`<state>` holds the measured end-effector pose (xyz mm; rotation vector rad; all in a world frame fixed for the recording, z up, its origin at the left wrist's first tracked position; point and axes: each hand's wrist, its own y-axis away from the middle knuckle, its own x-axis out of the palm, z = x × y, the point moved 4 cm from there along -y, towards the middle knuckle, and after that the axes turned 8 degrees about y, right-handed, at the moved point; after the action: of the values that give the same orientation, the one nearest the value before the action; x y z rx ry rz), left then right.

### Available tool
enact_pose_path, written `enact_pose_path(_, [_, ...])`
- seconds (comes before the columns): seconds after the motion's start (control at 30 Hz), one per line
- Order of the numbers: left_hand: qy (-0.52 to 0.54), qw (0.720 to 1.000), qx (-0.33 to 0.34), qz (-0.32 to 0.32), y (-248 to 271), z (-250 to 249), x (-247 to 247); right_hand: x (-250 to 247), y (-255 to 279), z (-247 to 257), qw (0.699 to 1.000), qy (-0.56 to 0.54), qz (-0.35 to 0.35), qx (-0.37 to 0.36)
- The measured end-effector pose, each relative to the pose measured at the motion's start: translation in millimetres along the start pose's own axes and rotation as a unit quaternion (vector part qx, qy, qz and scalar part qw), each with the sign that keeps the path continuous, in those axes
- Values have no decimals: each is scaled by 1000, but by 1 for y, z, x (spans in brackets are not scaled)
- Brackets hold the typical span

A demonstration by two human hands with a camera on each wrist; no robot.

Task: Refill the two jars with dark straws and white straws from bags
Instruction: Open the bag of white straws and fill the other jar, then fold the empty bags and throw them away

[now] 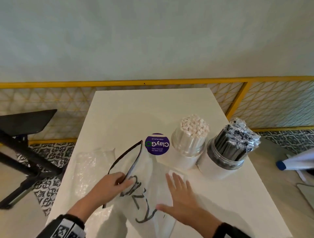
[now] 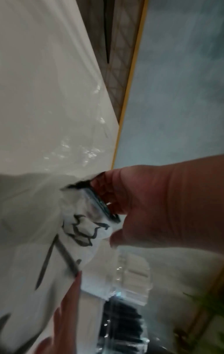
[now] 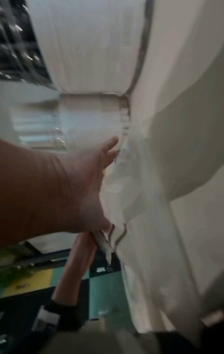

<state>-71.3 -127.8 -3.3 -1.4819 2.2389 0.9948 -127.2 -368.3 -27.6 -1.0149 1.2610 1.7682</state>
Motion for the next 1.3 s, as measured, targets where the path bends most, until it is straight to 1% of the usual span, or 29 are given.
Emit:
enact_pose_path(0.03, [-23,1000,-11,10,4,8,9,22,-1,-3,998,15,60,9])
enact_pose_path(0.07, [-39,999,-15,4,5,12,12,37,-4,-7,996,33,83,4])
enact_pose_path(0.13, [-49,998,-16,-39,9,13,4,51,-8,-20,992,77,101,3])
enact_pose_path(0.2, [-47,994,-31,-96,19,13,-20,49,-7,-32,994,93,57,-24])
enact_pose_path(0.23, [-48,992,-49,-108,26,16,-34,48,-6,-38,991,107,74,-35])
enact_pose_path(0.27, [-40,991,-79,-103,33,23,-43,48,-4,-43,984,128,124,-29])
enact_pose_path(0.3, [-23,990,-114,-82,40,30,-48,52,-5,-49,979,143,145,-20])
enact_pose_path(0.37, [10,981,-193,-16,55,44,-44,45,-4,-51,973,171,144,-57])
enact_pose_path(0.4, [0,976,-215,-7,59,50,-39,38,-6,-51,982,165,62,-71])
enact_pose_path(0.43, [-25,975,-217,-28,59,54,-35,33,-5,-52,987,151,33,-46])
enact_pose_path(0.47, [-50,974,-204,-81,56,55,-32,30,-2,-56,991,128,25,6])
enact_pose_path(0.53, [-46,963,-178,-197,48,53,-25,21,6,-64,986,108,-39,118])
enact_pose_path(0.57, [-32,957,-176,-228,44,52,-20,18,13,-65,981,101,-42,158])
enact_pose_path(0.6, [-24,955,-185,-232,38,52,-12,17,16,-66,977,101,-24,186])
enact_pose_path(0.63, [-19,954,-200,-221,32,54,-4,18,18,-65,975,96,1,201])
enact_pose_path(0.7, [-11,955,-216,-203,23,58,10,24,18,-61,975,96,51,195])
enact_pose_path(0.77, [-14,959,-187,-212,20,57,13,32,17,-56,978,63,92,177])
enact_pose_path(0.8, [-4,961,-163,-222,20,56,12,32,18,-54,981,34,93,164])
enact_pose_path(0.87, [24,961,-119,-247,30,53,1,34,19,-51,983,-61,76,152])
enact_pose_path(0.93, [43,949,-101,-297,50,56,-21,27,20,-42,972,-182,38,141])
enact_pose_path(1.0, [52,934,-101,-340,69,65,-45,9,19,-21,946,-299,-12,123])
enact_pose_path(1.03, [60,930,-106,-348,74,73,-55,-1,16,-9,932,-343,-35,113])
enact_pose_path(1.07, [67,926,-116,-352,75,82,-63,-10,10,2,921,-370,-57,109])
enact_pose_path(1.13, [62,919,-142,-362,73,98,-74,-21,-4,22,914,-383,-77,108])
enact_pose_path(1.17, [29,919,-142,-367,71,105,-77,-23,-10,32,911,-389,-81,109])
enact_pose_path(1.2, [-28,926,-127,-355,66,109,-78,-21,-17,40,907,-399,-79,110])
enact_pose_path(1.23, [-103,934,-94,-328,60,111,-74,-21,-22,47,904,-405,-76,111])
enact_pose_path(1.27, [-185,939,-51,-286,54,109,-65,-22,-26,54,904,-405,-79,111])
enact_pose_path(1.3, [-242,942,-7,-233,49,107,-53,-26,-27,61,904,-405,-84,106])
